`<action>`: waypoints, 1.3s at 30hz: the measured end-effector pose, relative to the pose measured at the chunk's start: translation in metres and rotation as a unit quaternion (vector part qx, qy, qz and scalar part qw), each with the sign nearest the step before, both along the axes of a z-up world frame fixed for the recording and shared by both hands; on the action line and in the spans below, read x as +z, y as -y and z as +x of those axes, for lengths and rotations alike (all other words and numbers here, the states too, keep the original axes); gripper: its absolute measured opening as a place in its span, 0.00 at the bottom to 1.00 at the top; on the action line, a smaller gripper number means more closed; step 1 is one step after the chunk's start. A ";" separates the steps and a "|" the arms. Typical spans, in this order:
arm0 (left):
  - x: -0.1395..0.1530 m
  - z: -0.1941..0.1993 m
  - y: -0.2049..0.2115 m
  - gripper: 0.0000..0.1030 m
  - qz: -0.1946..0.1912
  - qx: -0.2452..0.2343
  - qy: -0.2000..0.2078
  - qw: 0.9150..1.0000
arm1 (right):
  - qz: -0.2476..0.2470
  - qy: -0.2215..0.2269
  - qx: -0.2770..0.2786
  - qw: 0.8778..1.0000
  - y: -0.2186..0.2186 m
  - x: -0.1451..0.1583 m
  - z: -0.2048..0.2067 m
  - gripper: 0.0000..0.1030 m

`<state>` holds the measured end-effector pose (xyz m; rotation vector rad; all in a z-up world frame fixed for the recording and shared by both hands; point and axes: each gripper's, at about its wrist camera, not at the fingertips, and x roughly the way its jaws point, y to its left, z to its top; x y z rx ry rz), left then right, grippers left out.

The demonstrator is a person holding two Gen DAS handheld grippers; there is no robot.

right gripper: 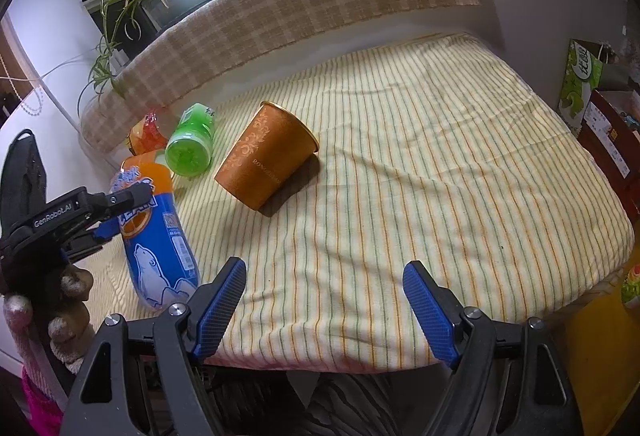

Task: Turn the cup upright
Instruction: 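Rotate the bottle upright with the left tool and lower it onto the table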

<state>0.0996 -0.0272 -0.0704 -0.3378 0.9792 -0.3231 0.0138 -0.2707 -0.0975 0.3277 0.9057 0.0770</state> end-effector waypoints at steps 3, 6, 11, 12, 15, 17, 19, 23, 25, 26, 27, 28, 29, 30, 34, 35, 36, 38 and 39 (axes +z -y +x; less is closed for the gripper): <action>0.007 -0.003 0.001 0.61 0.014 0.001 0.020 1.000 | 0.001 0.000 0.000 1.000 0.000 0.000 0.000 0.80; 0.013 -0.006 0.002 0.61 0.027 0.001 0.038 0.999 | 0.002 0.000 -0.001 1.000 -0.001 0.000 0.001 0.80; 0.018 -0.009 0.004 0.60 0.045 0.002 0.059 0.997 | 0.002 0.000 0.001 1.000 -0.003 0.000 0.002 0.80; 0.019 -0.009 0.005 0.60 0.047 0.001 0.062 0.997 | 0.002 0.000 0.002 1.000 -0.003 0.000 0.003 0.80; 0.020 -0.010 0.004 0.60 0.055 0.003 0.070 0.996 | 0.002 0.000 0.004 1.000 -0.005 0.000 0.003 0.80; 0.021 -0.012 0.004 0.60 0.063 0.004 0.076 0.995 | 0.001 0.000 0.004 1.000 -0.006 0.000 0.003 0.80; 0.022 -0.013 0.006 0.60 0.074 0.003 0.084 0.994 | 0.000 0.000 0.004 1.000 -0.006 0.000 0.003 0.80; 0.021 -0.016 0.011 0.60 0.095 -0.001 0.097 0.991 | 0.000 0.001 0.004 1.000 -0.006 0.000 0.003 0.80; 0.020 -0.016 0.012 0.60 0.099 -0.003 0.099 0.990 | -0.002 0.002 0.004 1.000 -0.006 0.000 0.003 0.80; 0.020 -0.016 0.013 0.60 0.100 -0.003 0.099 0.990 | -0.002 0.002 0.004 1.000 -0.007 0.000 0.004 0.80; 0.020 -0.016 0.013 0.60 0.101 -0.004 0.100 0.990 | -0.003 0.002 0.004 1.000 -0.007 0.001 0.004 0.80; 0.020 -0.016 0.013 0.60 0.102 -0.005 0.101 0.990 | -0.004 0.002 0.005 1.000 -0.007 0.001 0.004 0.80; 0.020 -0.017 0.013 0.60 0.103 -0.006 0.102 0.989 | -0.004 0.003 0.005 1.000 -0.007 0.001 0.004 0.80; 0.020 -0.018 0.014 0.60 0.104 -0.007 0.103 0.989 | -0.003 0.003 0.005 1.000 -0.007 0.001 0.004 0.80; 0.020 -0.020 0.015 0.60 0.110 -0.013 0.105 0.988 | -0.003 0.003 0.005 1.000 -0.007 0.001 0.004 0.80; 0.020 -0.020 0.015 0.60 0.111 -0.014 0.105 0.988 | -0.003 0.003 0.005 1.000 -0.007 0.001 0.004 0.80; 0.020 -0.021 0.015 0.60 0.112 -0.015 0.106 0.988 | -0.003 0.003 0.005 1.000 -0.007 0.001 0.004 0.80; 0.020 -0.022 0.016 0.60 0.112 -0.018 0.106 0.988 | -0.004 0.003 0.006 1.000 -0.008 0.001 0.004 0.80; 0.020 -0.022 0.016 0.60 0.112 -0.019 0.106 0.988 | -0.004 0.004 0.006 1.000 -0.008 0.002 0.003 0.80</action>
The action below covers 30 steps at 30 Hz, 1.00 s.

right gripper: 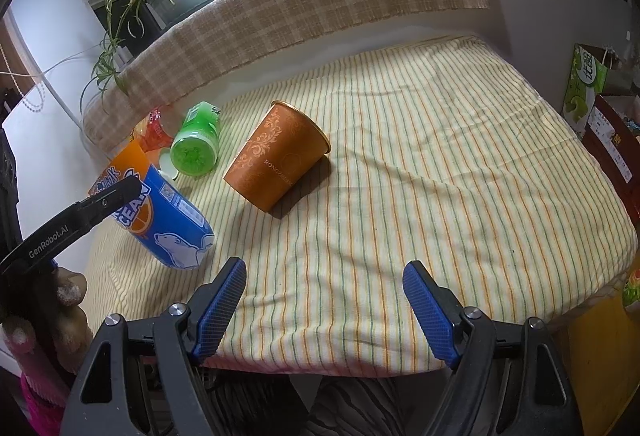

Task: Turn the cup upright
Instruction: 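Rotate the bottle upright with the left tool and lower it onto the table, then open the left tool and withdraw it from the upright bottle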

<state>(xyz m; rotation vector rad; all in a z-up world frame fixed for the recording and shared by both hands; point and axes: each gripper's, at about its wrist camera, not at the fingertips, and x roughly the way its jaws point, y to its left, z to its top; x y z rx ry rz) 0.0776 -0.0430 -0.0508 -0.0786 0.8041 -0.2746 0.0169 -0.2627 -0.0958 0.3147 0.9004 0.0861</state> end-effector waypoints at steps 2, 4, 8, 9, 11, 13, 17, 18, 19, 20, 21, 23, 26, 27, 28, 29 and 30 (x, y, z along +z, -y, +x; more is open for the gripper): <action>0.000 -0.001 0.001 0.61 -0.001 -0.002 -0.001 1.000 | 0.000 0.000 0.000 1.000 0.000 0.000 0.000 0.80; 0.000 -0.002 0.001 0.60 -0.003 -0.004 -0.001 1.000 | 0.000 0.000 0.000 1.000 0.000 0.000 0.000 0.80; 0.000 -0.003 0.000 0.61 -0.006 -0.009 -0.003 1.000 | 0.000 0.000 0.000 1.000 0.000 0.000 0.000 0.80; 0.000 -0.004 -0.001 0.61 -0.007 -0.010 -0.003 1.000 | 0.000 0.001 0.001 1.000 -0.001 0.000 0.000 0.80; -0.001 -0.005 -0.001 0.61 -0.008 -0.010 -0.004 1.000 | 0.000 0.001 0.002 1.000 -0.002 0.001 0.001 0.80; -0.001 -0.005 -0.003 0.62 -0.011 -0.011 -0.005 1.000 | -0.001 0.002 0.003 1.000 -0.004 0.002 0.001 0.80; -0.002 -0.006 -0.004 0.64 -0.015 -0.017 -0.011 1.000 | -0.002 0.002 0.005 1.000 -0.006 0.002 0.002 0.80; -0.003 -0.006 -0.004 0.65 -0.015 -0.017 -0.012 1.000 | -0.002 0.002 0.005 1.000 -0.006 0.002 0.002 0.80; -0.003 -0.006 -0.003 0.67 -0.015 -0.018 -0.011 1.000 | -0.001 0.002 0.005 1.000 -0.006 0.002 0.002 0.80; -0.003 -0.007 -0.003 0.69 -0.015 -0.019 -0.011 1.000 | -0.001 0.002 0.006 1.000 -0.007 0.003 0.001 0.80; -0.003 -0.008 -0.002 0.72 -0.015 -0.021 -0.011 1.000 | -0.002 0.003 0.006 1.000 -0.007 0.003 0.001 0.80; -0.003 -0.010 -0.001 0.75 -0.015 -0.024 -0.010 1.000 | -0.002 0.003 0.005 1.000 -0.007 0.003 0.001 0.80; -0.002 -0.013 0.001 0.76 -0.012 -0.031 -0.010 0.999 | -0.002 0.003 0.005 1.000 -0.007 0.003 0.001 0.80; -0.002 -0.013 0.001 0.76 -0.012 -0.032 -0.010 0.999 | -0.002 0.004 0.005 1.000 -0.007 0.003 0.001 0.80; -0.002 -0.014 0.001 0.76 -0.013 -0.033 -0.011 0.999 | -0.002 0.004 0.006 1.000 -0.007 0.003 0.001 0.80; -0.002 -0.014 0.001 0.76 -0.013 -0.033 -0.012 0.999 | -0.002 0.005 0.006 1.000 -0.007 0.004 0.001 0.80; -0.002 -0.015 0.001 0.77 -0.014 -0.034 -0.014 0.999 | -0.004 0.007 0.006 1.000 -0.008 0.005 0.000 0.80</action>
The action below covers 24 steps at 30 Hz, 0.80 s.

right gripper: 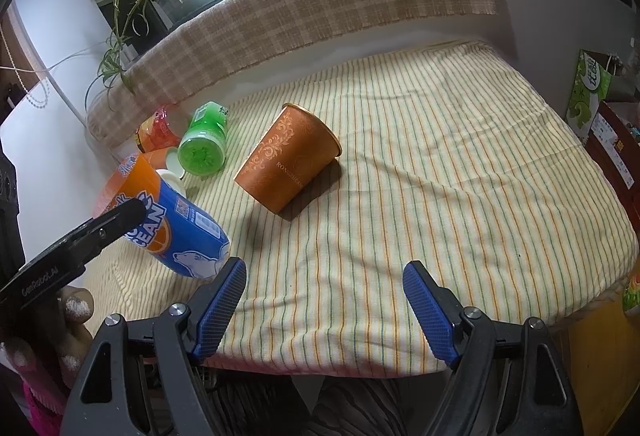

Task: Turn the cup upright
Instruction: 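Open the left tool and withdraw it from the upright bottle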

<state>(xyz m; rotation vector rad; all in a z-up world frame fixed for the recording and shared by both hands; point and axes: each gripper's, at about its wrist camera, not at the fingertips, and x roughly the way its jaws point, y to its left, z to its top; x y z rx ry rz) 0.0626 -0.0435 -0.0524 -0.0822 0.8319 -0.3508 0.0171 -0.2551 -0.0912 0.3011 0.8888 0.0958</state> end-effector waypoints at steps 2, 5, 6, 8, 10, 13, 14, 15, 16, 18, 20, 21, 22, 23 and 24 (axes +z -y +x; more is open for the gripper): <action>0.000 -0.002 -0.001 0.77 0.000 -0.001 -0.003 1.000 | -0.004 0.004 0.000 1.000 -0.001 0.002 -0.001 0.80; -0.002 -0.006 -0.004 0.77 -0.002 -0.002 -0.009 1.000 | -0.009 0.011 0.001 1.000 -0.002 0.006 -0.001 0.80; -0.002 -0.008 -0.005 0.78 -0.002 -0.002 -0.011 1.000 | -0.011 0.015 0.001 1.000 -0.003 0.008 -0.002 0.80; -0.003 -0.013 -0.008 0.78 -0.002 -0.002 -0.011 1.000 | -0.016 0.023 0.004 1.000 -0.006 0.012 -0.003 0.80; -0.002 -0.018 -0.011 0.78 0.000 0.001 -0.007 1.000 | -0.025 0.033 0.005 0.999 -0.009 0.016 -0.004 0.80; 0.001 -0.026 -0.016 0.78 0.002 0.005 0.001 1.000 | -0.037 0.048 0.009 0.998 -0.016 0.022 -0.006 0.83; 0.002 -0.029 -0.018 0.78 0.002 0.006 0.004 1.000 | -0.039 0.052 0.010 0.998 -0.018 0.024 -0.006 0.85; 0.004 -0.033 -0.020 0.78 0.004 0.010 0.011 1.000 | -0.045 0.060 0.012 0.997 -0.020 0.028 -0.008 0.85; 0.006 -0.036 -0.021 0.78 0.005 0.012 0.014 1.000 | -0.051 0.067 0.013 0.996 -0.023 0.030 -0.009 0.85; 0.011 -0.042 -0.026 0.78 0.003 0.018 0.024 1.000 | -0.066 0.081 0.014 0.994 -0.027 0.036 -0.012 0.86; 0.016 -0.048 -0.030 0.78 0.002 0.025 0.035 0.999 | -0.080 0.097 0.015 0.992 -0.032 0.042 -0.016 0.89; 0.020 -0.053 -0.032 0.79 0.004 0.032 0.046 0.998 | -0.084 0.103 0.015 0.991 -0.033 0.045 -0.017 0.90; 0.024 -0.056 -0.034 0.84 0.005 0.037 0.054 0.998 | -0.088 0.109 0.015 0.990 -0.035 0.047 -0.020 0.90; 0.028 -0.060 -0.036 0.87 0.005 0.043 0.066 0.997 | -0.093 0.115 0.015 0.989 -0.036 0.050 -0.022 0.90; 0.032 -0.065 -0.038 0.90 0.004 0.050 0.079 0.996 | -0.094 0.119 0.015 0.988 -0.037 0.052 -0.023 0.90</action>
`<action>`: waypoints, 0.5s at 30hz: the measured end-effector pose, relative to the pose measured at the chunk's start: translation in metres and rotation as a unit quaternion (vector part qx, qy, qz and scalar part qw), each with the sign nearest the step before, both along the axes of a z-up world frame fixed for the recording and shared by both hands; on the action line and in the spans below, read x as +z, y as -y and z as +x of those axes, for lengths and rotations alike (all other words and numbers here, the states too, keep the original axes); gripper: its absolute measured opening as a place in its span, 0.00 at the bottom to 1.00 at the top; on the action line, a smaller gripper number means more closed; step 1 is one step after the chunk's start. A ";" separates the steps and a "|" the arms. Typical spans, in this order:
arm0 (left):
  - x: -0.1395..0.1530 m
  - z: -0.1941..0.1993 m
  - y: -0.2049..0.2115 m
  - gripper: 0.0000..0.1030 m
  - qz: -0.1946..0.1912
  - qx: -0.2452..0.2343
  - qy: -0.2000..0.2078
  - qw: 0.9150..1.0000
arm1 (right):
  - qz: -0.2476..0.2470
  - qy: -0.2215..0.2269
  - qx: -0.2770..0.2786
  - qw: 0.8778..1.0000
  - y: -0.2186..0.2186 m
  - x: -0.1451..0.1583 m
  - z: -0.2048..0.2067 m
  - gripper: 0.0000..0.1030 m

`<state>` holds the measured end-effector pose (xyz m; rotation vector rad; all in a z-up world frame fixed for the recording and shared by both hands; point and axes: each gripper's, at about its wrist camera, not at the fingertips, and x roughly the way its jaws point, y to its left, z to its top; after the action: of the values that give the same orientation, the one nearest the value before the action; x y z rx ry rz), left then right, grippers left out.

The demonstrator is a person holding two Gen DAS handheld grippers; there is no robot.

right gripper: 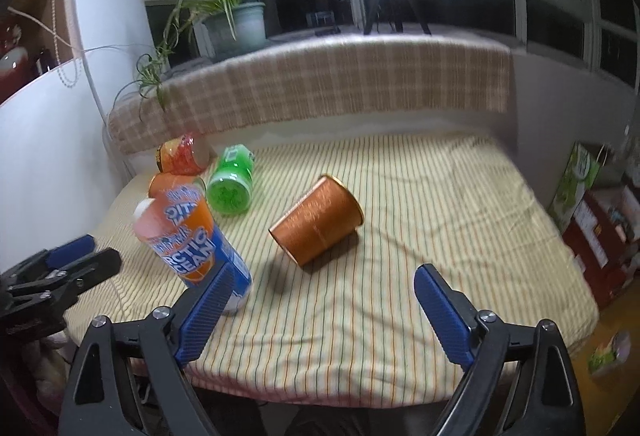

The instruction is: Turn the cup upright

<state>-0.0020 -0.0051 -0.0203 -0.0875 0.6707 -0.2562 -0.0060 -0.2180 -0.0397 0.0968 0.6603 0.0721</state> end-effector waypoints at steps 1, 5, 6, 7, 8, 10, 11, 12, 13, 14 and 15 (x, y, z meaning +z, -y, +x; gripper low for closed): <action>0.004 -0.003 -0.002 0.90 0.000 0.006 0.011 1.000 | -0.001 0.004 0.000 1.000 -0.001 0.002 -0.001 0.91; 0.019 -0.011 -0.008 0.91 0.001 0.028 0.044 0.999 | 0.001 0.017 -0.004 1.000 -0.002 0.006 -0.005 0.98; 0.022 -0.012 -0.009 0.95 0.001 0.033 0.052 0.998 | -0.001 0.020 -0.005 1.000 -0.002 0.007 -0.006 0.98; 0.024 -0.014 -0.011 1.00 0.000 0.039 0.061 0.997 | -0.002 0.022 -0.004 1.000 -0.003 0.008 -0.007 0.98; 0.026 -0.017 -0.013 1.00 -0.002 0.045 0.070 0.997 | -0.004 0.025 -0.004 1.000 -0.004 0.009 -0.008 0.99; 0.030 -0.020 -0.016 1.00 0.000 0.064 0.086 0.994 | -0.005 0.031 -0.004 1.000 -0.005 0.010 -0.010 1.00; 0.031 -0.020 -0.017 1.00 0.000 0.068 0.090 0.994 | -0.006 0.033 -0.005 0.999 -0.006 0.011 -0.011 1.00; 0.032 -0.020 -0.018 1.00 0.001 0.071 0.091 0.993 | -0.007 0.036 -0.006 0.999 -0.006 0.012 -0.012 1.00; 0.033 -0.020 -0.019 1.00 0.002 0.074 0.093 0.993 | -0.008 0.039 -0.007 0.999 -0.007 0.013 -0.013 1.00; 0.033 -0.021 -0.020 1.00 0.003 0.077 0.094 0.993 | -0.009 0.042 -0.008 0.999 -0.008 0.013 -0.015 1.00; 0.033 -0.022 -0.021 1.00 0.003 0.080 0.095 0.992 | -0.009 0.043 -0.008 0.999 -0.008 0.014 -0.015 1.00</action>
<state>-0.0238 0.0155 0.0130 -0.1083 0.4712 -0.1057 -0.0211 -0.2101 -0.0258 0.0818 0.5744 0.0542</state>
